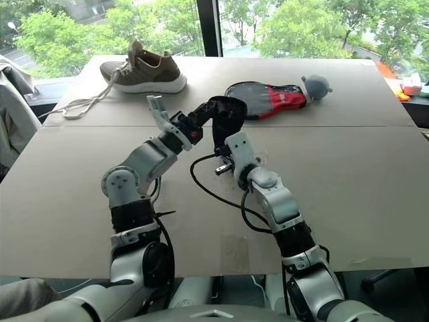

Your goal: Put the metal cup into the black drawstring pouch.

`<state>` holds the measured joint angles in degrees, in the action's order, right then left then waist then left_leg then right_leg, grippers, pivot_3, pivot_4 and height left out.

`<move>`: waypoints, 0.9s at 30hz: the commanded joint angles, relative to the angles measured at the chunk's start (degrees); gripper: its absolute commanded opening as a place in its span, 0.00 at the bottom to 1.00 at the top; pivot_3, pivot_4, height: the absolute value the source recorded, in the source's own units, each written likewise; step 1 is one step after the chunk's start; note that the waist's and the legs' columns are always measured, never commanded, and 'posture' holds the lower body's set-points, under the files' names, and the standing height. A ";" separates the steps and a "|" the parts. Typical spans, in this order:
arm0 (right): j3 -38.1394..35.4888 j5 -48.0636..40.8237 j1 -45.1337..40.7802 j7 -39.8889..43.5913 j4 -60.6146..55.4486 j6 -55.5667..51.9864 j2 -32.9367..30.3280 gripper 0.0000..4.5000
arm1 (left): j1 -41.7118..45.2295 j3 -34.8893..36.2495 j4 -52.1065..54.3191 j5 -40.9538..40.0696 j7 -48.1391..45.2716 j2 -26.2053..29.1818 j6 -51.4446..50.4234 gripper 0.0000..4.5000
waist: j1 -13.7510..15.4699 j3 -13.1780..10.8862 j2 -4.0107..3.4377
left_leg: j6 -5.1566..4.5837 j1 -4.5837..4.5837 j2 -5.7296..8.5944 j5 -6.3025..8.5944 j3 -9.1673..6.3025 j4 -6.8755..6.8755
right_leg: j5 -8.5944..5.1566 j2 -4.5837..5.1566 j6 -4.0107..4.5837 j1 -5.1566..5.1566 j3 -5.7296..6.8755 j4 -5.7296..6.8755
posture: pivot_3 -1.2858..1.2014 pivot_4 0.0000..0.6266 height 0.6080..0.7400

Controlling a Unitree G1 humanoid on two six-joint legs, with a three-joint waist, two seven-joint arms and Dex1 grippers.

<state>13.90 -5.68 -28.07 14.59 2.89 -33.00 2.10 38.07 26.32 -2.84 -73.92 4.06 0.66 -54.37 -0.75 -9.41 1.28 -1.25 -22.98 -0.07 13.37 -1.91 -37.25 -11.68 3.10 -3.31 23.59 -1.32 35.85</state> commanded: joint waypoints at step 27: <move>-9.05 16.05 -25.51 1.89 -5.48 26.52 -31.09 0.00 | -1.82 -18.96 10.24 10.44 -25.89 19.22 -1.68 0.75 | -0.11 -0.19 0.02 | 0.02 -0.01 0.00 -0.01 0.09 0.29 | -0.02 0.00 0.02 0.12 -0.07 -0.09 | 0.52 0.24 1.00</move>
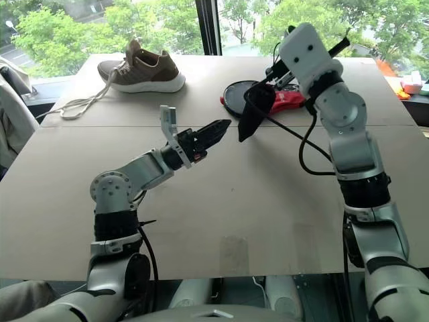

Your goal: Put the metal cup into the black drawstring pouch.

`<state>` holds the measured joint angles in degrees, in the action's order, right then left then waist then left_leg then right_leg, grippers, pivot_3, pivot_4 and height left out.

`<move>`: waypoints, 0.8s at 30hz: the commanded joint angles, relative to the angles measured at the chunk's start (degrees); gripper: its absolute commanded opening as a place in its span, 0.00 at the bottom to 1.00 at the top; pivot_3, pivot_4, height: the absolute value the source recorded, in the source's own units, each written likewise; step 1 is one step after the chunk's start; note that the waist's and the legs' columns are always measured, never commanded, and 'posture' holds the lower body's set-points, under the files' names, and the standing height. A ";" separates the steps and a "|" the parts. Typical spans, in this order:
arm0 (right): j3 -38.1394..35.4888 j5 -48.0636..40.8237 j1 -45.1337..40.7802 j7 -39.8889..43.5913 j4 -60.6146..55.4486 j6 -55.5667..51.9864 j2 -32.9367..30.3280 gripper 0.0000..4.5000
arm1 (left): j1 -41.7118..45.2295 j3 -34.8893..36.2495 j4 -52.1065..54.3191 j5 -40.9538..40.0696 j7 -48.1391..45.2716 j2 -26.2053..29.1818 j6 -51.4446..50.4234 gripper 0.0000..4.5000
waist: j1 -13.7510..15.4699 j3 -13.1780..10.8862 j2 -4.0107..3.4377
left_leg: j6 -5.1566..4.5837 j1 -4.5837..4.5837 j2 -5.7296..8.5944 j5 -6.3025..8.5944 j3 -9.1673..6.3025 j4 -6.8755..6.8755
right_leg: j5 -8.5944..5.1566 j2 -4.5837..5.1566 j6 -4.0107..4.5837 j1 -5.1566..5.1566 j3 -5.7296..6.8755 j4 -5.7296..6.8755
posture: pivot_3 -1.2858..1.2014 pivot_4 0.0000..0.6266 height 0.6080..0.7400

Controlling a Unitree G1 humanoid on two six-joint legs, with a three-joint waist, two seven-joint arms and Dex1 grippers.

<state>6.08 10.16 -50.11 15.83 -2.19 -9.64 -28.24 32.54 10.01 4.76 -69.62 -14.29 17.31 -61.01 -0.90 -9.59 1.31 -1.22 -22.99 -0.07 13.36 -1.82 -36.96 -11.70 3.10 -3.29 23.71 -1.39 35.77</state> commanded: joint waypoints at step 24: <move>-0.66 -3.93 -4.45 9.46 -1.40 5.29 1.01 0.00 | 23.84 -9.39 -17.07 37.49 -21.66 -9.18 37.95 0.75 | 0.13 -0.21 0.03 | 0.04 -0.78 0.01 -0.04 -0.02 -0.19 | 0.03 0.05 -0.02 0.69 0.06 0.06 | 0.52 0.24 1.00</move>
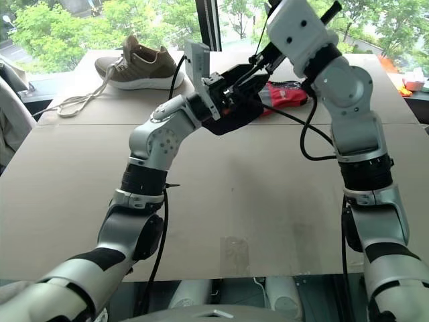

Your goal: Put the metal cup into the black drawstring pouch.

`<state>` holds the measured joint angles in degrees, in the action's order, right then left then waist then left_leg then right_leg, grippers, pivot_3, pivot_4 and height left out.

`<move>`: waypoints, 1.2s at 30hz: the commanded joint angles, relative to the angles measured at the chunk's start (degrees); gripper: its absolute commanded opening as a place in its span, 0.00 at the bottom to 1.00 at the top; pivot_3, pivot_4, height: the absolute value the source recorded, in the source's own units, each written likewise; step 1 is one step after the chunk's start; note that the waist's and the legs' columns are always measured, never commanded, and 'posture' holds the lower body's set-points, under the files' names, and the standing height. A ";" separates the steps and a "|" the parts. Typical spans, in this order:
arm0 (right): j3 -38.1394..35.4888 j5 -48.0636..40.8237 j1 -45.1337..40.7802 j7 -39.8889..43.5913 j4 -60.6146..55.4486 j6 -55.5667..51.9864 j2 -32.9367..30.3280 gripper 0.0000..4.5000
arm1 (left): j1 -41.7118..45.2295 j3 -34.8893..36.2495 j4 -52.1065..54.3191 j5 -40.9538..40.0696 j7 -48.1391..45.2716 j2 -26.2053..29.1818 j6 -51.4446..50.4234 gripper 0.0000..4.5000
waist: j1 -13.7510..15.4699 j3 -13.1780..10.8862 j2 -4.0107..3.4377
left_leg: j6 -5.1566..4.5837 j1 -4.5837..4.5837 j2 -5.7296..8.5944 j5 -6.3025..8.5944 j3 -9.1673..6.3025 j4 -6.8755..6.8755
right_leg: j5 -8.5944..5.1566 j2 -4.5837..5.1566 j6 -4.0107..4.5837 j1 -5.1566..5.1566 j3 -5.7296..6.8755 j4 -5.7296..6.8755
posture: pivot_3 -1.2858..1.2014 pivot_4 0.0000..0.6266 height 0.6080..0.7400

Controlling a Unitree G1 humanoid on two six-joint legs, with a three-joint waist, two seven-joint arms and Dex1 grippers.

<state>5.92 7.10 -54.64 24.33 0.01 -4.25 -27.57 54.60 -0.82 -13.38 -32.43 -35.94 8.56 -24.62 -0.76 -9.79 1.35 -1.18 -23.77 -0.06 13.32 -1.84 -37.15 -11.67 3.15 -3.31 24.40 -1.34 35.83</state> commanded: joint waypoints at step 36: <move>0.00 -1.52 2.21 4.25 -8.40 -4.43 2.56 0.00 | -1.18 0.30 1.42 5.52 -1.19 -3.72 0.87 0.48 | 0.03 0.00 0.00 | 0.01 0.02 0.01 -0.01 -0.03 -0.12 | 0.01 -0.01 0.00 -0.01 0.03 0.12 | 0.52 0.24 1.00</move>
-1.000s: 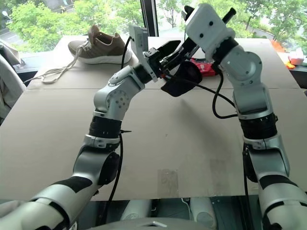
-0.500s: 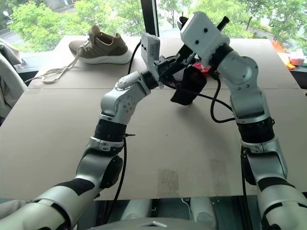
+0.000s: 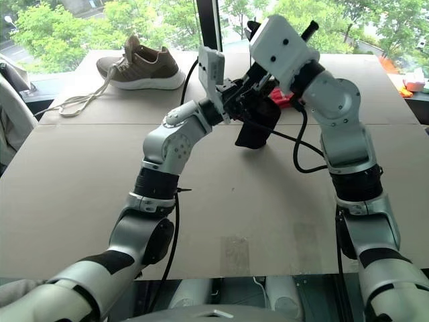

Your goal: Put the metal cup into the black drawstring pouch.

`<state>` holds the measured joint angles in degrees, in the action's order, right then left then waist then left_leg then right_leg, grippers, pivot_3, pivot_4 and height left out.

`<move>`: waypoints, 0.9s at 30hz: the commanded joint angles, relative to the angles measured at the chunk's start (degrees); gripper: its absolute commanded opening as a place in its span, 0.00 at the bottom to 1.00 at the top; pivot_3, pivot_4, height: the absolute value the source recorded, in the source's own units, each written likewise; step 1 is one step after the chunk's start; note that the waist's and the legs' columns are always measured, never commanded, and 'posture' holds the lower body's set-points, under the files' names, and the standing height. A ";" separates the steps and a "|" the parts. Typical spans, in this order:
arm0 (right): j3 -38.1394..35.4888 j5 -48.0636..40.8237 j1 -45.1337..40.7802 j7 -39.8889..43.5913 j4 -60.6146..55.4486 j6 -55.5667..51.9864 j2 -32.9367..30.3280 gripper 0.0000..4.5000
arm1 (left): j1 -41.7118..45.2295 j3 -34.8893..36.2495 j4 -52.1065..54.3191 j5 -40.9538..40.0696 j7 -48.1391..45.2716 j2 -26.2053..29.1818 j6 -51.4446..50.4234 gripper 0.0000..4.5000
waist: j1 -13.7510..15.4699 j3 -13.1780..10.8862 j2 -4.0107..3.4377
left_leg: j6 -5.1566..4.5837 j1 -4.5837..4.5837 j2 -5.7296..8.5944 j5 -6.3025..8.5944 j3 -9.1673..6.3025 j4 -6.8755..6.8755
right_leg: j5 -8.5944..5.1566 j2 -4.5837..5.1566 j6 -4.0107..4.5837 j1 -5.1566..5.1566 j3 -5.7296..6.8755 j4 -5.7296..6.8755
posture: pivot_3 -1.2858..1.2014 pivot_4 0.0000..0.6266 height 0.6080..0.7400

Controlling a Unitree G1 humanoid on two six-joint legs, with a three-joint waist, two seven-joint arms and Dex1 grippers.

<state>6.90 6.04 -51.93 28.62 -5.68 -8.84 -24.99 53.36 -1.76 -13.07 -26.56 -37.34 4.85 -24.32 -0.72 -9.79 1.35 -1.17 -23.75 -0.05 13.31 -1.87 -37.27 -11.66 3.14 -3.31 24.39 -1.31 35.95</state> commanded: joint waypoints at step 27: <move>-14.82 0.98 -13.89 -23.30 4.59 6.46 2.20 0.00 | -6.74 -2.08 -4.42 5.74 -2.56 0.46 4.57 0.05 | 0.10 0.01 -0.01 | 0.21 -0.02 0.01 -0.12 0.01 -0.04 | 0.02 0.02 0.02 0.00 0.00 0.02 | 0.52 0.24 1.00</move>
<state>-1.77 6.82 -61.02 11.15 1.56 -5.11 -21.98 48.49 -2.85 -15.48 -22.42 -39.84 4.99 -19.01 -0.62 -9.79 1.34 -0.96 -23.77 -0.04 13.18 -1.85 -37.30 -11.64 3.16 -3.29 24.39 -1.33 35.96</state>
